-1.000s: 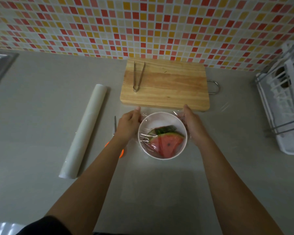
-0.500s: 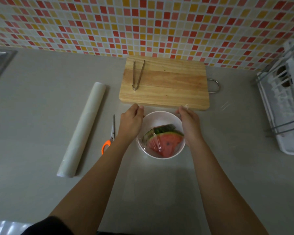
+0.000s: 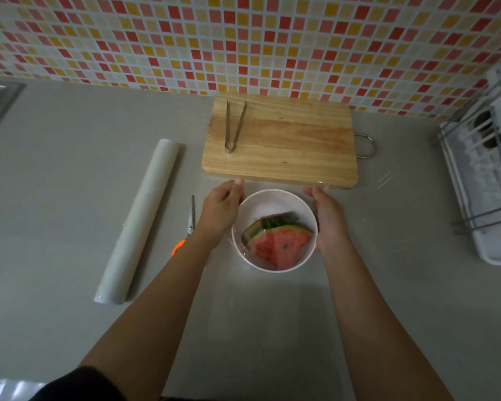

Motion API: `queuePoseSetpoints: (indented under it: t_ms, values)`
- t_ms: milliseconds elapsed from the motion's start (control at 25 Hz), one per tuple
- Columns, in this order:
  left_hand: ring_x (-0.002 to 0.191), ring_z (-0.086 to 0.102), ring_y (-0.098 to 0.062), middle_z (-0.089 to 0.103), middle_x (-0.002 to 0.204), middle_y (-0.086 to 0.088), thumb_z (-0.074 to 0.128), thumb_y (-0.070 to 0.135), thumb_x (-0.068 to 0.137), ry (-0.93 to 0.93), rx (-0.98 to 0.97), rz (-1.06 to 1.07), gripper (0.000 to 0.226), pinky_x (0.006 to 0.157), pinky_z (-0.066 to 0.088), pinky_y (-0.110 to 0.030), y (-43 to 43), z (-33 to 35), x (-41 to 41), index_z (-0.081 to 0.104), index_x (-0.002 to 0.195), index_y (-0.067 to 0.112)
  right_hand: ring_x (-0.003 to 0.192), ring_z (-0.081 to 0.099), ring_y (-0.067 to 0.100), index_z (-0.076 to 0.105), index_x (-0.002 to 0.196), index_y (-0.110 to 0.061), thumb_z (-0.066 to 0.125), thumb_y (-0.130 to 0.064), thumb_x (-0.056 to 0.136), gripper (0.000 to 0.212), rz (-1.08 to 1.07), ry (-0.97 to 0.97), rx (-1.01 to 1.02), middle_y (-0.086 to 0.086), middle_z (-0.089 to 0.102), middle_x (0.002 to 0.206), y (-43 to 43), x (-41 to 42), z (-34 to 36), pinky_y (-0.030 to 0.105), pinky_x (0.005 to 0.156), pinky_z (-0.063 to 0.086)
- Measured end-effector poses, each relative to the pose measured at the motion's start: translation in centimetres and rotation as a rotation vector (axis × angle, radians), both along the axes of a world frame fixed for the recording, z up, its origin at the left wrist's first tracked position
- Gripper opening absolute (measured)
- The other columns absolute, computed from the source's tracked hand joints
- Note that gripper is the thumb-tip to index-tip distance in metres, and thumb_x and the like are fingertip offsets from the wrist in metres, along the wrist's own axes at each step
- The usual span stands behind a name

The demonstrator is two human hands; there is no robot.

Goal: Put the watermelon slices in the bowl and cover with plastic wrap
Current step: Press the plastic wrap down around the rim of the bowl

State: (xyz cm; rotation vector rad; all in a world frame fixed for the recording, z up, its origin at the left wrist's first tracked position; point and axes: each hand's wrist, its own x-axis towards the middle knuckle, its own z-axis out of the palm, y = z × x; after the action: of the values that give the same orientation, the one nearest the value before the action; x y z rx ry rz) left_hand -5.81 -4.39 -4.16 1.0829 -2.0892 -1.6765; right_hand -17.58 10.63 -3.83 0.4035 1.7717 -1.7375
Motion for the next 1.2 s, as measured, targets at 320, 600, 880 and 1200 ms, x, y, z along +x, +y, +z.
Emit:
queuePoseSetpoints:
  t_ms: [320, 600, 880, 1200]
  values:
    - [0.038, 0.043, -0.001, 0.052, 0.045, 0.014, 0.042, 0.041, 0.098, -0.06, 0.09, -0.032, 0.043, 0.042, 0.034, -0.021, -0.8, 0.3, 0.0, 0.045, 0.059, 0.022, 0.057, 0.06, 0.016, 0.07, 0.069, -0.02, 0.055, -0.032, 0.087, 0.026, 0.058, 0.037, 0.07, 0.001, 0.063, 0.07, 0.1, -0.5, 0.6, 0.024, 0.053, 0.045]
    - [0.035, 0.043, 0.003, 0.058, 0.061, 0.008, 0.043, 0.041, 0.098, -0.11, 0.052, -0.057, 0.046, 0.044, 0.033, -0.022, -1.2, 0.4, 0.1, 0.046, 0.056, 0.023, 0.067, 0.063, 0.021, 0.07, 0.066, -0.02, 0.058, -0.03, 0.085, 0.025, 0.081, 0.051, 0.126, 0.005, 0.069, 0.079, 0.3, -0.7, 0.6, 0.027, 0.059, 0.048]
    - [0.048, 0.048, -0.004, 0.052, 0.048, 0.012, 0.046, 0.039, 0.098, -0.096, 0.051, -0.021, 0.045, 0.051, 0.037, -0.024, -0.6, 0.2, 0.4, 0.048, 0.057, 0.021, 0.062, 0.063, 0.024, 0.071, 0.071, -0.013, 0.057, -0.027, 0.086, 0.025, 0.038, 0.093, 0.133, 0.008, 0.068, 0.069, 0.0, 0.2, -0.3, 0.03, 0.061, 0.051]
    - [0.06, 0.065, -0.007, 0.073, 0.084, 0.007, 0.06, 0.022, 0.09, -0.078, 0.251, 0.031, 0.029, 0.052, 0.05, -0.021, -0.2, -0.3, 0.4, 0.07, 0.063, 0.02, 0.067, 0.065, 0.025, 0.07, 0.06, -0.014, 0.061, -0.025, 0.076, 0.022, 0.01, 0.123, 0.339, 0.001, 0.068, 0.061, -0.2, 0.2, -0.8, 0.037, 0.07, 0.053]
